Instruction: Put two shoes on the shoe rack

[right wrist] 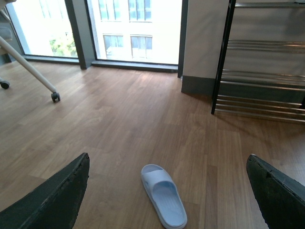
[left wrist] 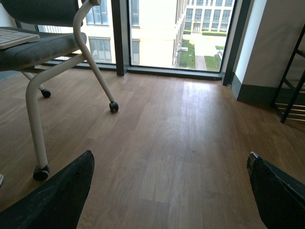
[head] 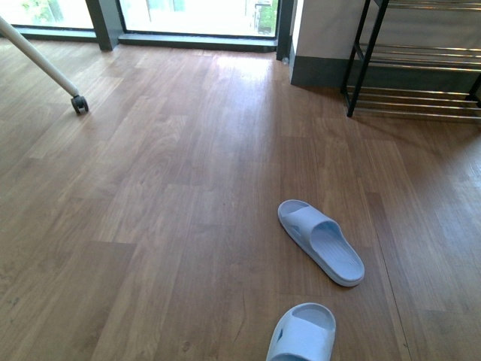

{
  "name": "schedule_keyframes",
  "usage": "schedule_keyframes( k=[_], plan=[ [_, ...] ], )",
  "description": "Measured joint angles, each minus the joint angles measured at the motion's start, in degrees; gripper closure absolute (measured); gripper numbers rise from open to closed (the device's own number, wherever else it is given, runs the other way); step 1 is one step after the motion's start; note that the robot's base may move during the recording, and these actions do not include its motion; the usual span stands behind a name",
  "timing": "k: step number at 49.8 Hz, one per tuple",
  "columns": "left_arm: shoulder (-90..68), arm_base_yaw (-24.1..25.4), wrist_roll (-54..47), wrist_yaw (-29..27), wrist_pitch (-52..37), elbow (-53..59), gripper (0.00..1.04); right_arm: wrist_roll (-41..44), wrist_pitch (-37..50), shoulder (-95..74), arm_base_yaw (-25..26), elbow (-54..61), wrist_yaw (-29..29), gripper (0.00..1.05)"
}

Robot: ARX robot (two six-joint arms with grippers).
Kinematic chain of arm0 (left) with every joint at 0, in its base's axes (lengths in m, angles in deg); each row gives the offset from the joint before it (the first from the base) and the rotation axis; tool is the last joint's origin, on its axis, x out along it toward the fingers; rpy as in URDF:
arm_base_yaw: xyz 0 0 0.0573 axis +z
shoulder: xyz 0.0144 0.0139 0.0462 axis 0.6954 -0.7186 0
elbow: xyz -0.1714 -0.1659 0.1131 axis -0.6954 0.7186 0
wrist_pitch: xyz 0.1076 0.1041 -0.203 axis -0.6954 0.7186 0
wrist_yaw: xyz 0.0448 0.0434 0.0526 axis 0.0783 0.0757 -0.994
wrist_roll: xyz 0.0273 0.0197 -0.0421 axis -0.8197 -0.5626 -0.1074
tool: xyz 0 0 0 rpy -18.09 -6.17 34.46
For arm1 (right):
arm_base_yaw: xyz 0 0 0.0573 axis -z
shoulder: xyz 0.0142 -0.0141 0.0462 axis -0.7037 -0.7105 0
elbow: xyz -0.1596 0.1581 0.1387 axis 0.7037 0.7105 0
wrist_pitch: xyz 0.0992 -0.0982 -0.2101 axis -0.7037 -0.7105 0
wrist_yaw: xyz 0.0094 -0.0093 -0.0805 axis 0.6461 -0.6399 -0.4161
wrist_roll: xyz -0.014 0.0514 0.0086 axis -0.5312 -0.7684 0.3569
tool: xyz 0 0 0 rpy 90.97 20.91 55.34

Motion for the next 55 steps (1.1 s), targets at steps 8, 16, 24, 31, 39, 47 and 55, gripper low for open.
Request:
schedule_keyframes(
  k=[8, 16, 24, 31, 39, 47, 55],
  plan=[
    [0.0, 0.0, 0.0, 0.37, 0.0, 0.0, 0.09, 0.0, 0.0, 0.0, 0.02, 0.0, -0.22, 0.09],
    [0.0, -0.07, 0.0, 0.5, 0.0, 0.0, 0.09, 0.0, 0.0, 0.02, 0.04, 0.0, -0.42, 0.09],
    [0.0, -0.07, 0.0, 0.35, 0.0, 0.0, 0.09, 0.0, 0.0, 0.02, 0.07, 0.0, -0.17, 0.09],
    [0.0, -0.04, -0.02, 0.55, 0.0, 0.0, 0.09, 0.0, 0.0, 0.02, 0.04, 0.0, -0.55, 0.09],
    [0.0, -0.07, -0.02, 0.52, 0.02, 0.0, 0.09, 0.0, 0.0, 0.02, 0.04, 0.0, -0.46, 0.09],
    [0.0, -0.07, -0.02, 0.52, 0.0, 0.0, 0.09, 0.0, 0.0, 0.02, 0.04, 0.0, -0.46, 0.09],
    [0.0, -0.04, -0.02, 0.52, 0.0, 0.0, 0.09, 0.0, 0.0, 0.02, 0.04, 0.0, -0.46, 0.09]
  ],
)
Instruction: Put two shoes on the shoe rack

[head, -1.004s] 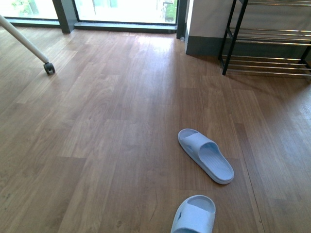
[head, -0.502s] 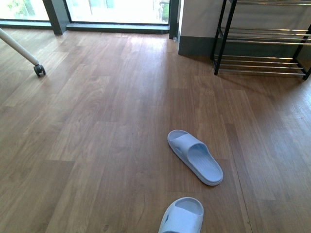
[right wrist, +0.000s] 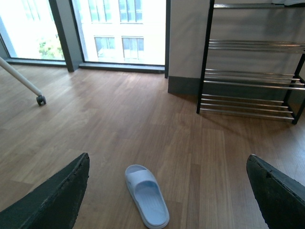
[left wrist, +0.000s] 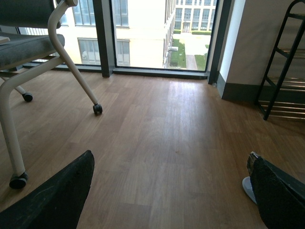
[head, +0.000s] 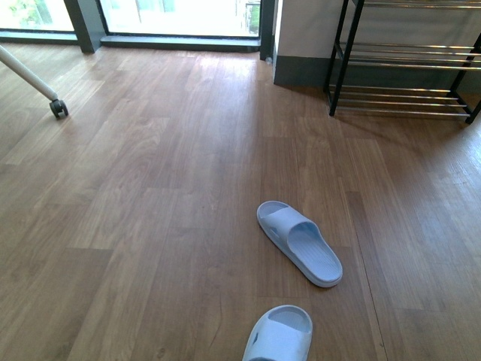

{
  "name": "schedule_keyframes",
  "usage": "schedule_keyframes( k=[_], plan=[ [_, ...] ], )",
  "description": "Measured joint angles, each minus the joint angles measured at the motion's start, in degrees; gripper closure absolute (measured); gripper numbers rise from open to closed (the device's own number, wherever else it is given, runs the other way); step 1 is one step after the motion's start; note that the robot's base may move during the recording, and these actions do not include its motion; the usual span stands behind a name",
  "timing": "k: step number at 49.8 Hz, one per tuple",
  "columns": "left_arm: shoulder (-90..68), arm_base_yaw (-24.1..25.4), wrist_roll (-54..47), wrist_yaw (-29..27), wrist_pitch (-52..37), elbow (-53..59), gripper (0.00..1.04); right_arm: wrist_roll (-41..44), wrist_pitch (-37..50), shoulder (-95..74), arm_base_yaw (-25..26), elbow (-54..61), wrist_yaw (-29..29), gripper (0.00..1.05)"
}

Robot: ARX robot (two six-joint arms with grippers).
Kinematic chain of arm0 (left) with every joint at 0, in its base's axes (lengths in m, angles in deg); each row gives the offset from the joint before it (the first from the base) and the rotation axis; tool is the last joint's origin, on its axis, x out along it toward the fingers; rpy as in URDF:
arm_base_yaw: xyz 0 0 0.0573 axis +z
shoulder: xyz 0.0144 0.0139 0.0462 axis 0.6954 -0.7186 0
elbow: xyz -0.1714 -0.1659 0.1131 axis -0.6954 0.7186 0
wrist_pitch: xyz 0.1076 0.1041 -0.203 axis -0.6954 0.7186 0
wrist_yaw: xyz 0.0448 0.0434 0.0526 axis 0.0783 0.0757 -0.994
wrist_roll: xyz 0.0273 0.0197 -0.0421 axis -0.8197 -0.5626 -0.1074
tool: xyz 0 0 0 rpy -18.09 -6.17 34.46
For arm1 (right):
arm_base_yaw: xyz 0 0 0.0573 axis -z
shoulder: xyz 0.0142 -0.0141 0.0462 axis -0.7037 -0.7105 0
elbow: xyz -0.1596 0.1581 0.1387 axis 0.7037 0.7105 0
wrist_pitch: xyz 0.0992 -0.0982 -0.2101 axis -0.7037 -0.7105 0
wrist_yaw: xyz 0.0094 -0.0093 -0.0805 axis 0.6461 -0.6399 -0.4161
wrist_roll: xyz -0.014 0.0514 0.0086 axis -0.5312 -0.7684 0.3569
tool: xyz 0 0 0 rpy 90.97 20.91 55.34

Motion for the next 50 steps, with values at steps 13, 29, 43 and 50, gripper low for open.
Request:
schedule_keyframes(
  k=[13, 29, 43, 50],
  plan=[
    [0.0, 0.0, 0.0, 0.0, 0.0, 0.0, 0.09, 0.0, 0.0, 0.0, 0.0, 0.0, 0.0, 0.09],
    [0.0, 0.0, 0.0, 0.0, 0.0, 0.0, 0.09, 0.0, 0.0, 0.0, 0.0, 0.0, 0.0, 0.09],
    [0.0, 0.0, 0.0, 0.0, 0.0, 0.0, 0.09, 0.0, 0.0, 0.02, 0.0, 0.0, 0.02, 0.09],
    [0.0, 0.0, 0.0, 0.0, 0.0, 0.0, 0.09, 0.0, 0.0, 0.02, 0.0, 0.0, 0.02, 0.09]
  ],
)
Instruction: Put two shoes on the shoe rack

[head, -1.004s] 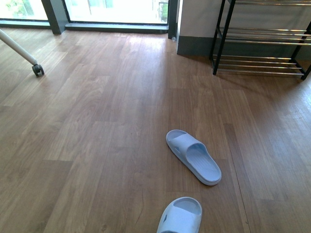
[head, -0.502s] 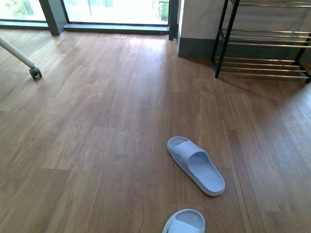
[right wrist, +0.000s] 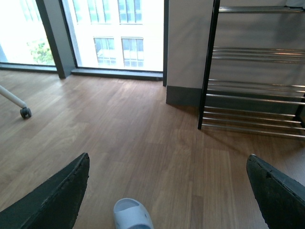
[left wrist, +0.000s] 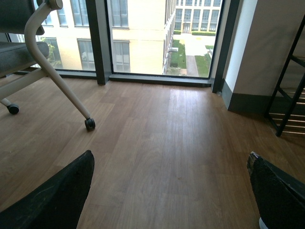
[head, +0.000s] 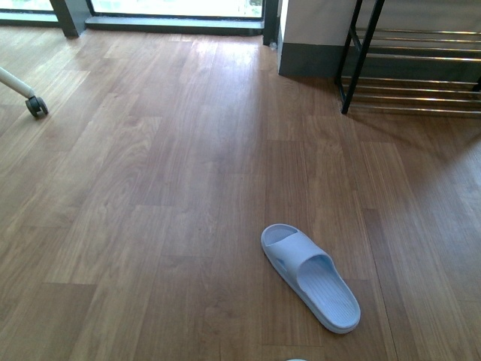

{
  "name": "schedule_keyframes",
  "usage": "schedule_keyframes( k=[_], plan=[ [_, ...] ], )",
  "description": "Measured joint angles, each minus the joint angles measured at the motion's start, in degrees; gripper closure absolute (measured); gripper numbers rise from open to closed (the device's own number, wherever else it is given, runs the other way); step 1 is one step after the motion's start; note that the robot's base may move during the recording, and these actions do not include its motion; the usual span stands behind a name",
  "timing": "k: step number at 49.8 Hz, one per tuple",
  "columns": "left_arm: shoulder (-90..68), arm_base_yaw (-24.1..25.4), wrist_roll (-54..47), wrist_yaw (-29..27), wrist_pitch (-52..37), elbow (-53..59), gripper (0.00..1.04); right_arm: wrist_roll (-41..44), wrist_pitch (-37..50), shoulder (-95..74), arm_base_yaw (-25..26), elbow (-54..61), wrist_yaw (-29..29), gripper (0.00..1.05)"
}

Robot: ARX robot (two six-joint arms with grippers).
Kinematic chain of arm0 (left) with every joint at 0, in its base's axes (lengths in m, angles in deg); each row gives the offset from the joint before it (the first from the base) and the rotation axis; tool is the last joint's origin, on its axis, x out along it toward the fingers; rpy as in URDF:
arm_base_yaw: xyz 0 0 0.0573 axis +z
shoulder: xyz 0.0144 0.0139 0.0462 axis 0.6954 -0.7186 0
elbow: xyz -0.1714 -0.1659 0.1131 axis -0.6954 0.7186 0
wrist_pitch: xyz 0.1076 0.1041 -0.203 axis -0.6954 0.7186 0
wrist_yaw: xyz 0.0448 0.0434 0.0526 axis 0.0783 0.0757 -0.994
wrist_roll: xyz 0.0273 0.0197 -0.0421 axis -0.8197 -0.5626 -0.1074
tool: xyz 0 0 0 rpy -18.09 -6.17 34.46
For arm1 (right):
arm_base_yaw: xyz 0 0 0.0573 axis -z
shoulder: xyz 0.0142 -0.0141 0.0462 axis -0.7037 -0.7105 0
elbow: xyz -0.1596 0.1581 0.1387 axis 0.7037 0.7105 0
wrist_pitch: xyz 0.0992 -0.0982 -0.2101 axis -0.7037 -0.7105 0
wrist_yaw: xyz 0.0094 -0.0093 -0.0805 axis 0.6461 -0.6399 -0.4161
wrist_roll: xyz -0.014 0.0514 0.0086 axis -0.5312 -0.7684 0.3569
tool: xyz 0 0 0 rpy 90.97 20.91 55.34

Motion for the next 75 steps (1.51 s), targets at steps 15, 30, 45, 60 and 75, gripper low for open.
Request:
schedule_keyframes(
  k=[15, 30, 45, 60, 75],
  plan=[
    [0.0, 0.0, 0.0, 0.0, 0.02, 0.0, 0.09, -5.27, 12.39, -26.49, 2.95, -3.41, 15.78, 0.09],
    [0.0, 0.0, 0.0, 0.0, 0.0, 0.0, 0.09, 7.8, 47.15, -98.14, -3.63, -23.71, 2.05, 0.09],
    [0.0, 0.0, 0.0, 0.0, 0.02, 0.0, 0.09, 12.63, 50.66, -126.38, -8.11, -38.42, -1.44, 0.09],
    [0.0, 0.0, 0.0, 0.0, 0.02, 0.0, 0.09, 19.56, 48.15, -143.43, -7.19, -51.65, -3.63, 0.09],
    [0.0, 0.0, 0.0, 0.0, 0.0, 0.0, 0.09, 24.74, 45.99, -152.04, -3.98, -58.01, -5.35, 0.09]
  ],
)
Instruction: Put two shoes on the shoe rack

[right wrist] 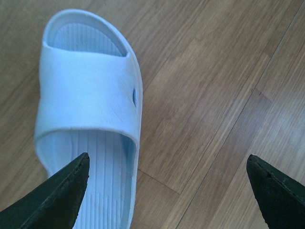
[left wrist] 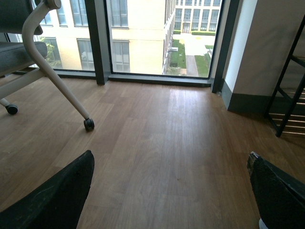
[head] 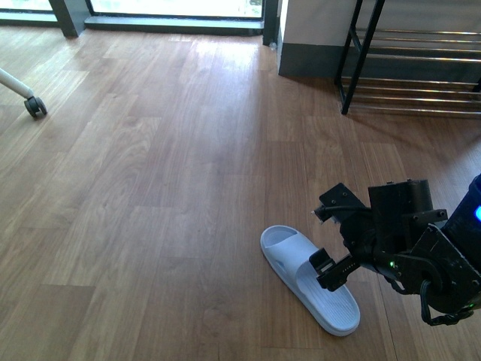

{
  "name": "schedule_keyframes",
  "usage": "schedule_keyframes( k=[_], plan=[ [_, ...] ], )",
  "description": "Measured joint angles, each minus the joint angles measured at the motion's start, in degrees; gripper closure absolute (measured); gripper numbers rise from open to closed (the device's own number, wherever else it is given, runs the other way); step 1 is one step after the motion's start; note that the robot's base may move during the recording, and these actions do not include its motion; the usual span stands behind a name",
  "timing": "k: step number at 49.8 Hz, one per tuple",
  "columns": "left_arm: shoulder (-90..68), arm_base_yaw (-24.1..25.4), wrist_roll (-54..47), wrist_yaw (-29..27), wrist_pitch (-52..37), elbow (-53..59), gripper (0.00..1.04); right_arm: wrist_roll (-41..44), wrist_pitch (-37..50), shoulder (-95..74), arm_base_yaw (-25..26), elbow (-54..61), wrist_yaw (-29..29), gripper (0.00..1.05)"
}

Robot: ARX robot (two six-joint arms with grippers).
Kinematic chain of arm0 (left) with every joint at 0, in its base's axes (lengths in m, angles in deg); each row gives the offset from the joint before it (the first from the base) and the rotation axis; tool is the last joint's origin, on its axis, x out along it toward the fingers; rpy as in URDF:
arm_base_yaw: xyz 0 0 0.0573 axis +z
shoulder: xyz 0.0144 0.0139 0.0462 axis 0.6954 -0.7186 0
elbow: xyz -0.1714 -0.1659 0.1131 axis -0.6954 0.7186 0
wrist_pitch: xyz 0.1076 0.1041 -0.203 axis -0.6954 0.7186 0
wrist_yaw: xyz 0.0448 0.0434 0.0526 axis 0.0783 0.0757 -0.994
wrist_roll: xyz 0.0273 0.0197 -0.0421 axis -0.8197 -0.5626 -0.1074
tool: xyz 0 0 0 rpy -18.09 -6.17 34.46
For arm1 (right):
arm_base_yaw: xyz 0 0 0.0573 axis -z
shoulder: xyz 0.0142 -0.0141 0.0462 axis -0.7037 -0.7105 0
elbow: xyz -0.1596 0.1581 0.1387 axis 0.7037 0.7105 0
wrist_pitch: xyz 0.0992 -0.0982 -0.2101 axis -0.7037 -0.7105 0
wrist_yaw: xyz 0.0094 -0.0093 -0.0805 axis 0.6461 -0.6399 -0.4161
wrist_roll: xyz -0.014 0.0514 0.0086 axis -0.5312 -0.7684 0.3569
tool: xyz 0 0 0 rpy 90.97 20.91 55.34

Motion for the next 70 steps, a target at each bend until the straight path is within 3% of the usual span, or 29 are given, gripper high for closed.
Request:
schedule_keyframes(
  k=[28, 50, 65, 70],
  plan=[
    [0.0, 0.0, 0.0, 0.0, 0.0, 0.0, 0.09, 0.5, -4.96, -9.68, 0.81, -10.49, -0.63, 0.09],
    [0.0, 0.0, 0.0, 0.0, 0.0, 0.0, 0.09, -4.31, -9.11, -16.94, 0.07, -21.22, -0.55, 0.09],
    [0.0, 0.0, 0.0, 0.0, 0.0, 0.0, 0.09, -4.87, -5.16, -20.2, -0.44, -21.81, -0.92, 0.67],
    [0.0, 0.0, 0.0, 0.0, 0.02, 0.0, 0.09, -3.28, -4.17, -20.2, 0.46, -21.11, -1.6, 0.81]
  ],
)
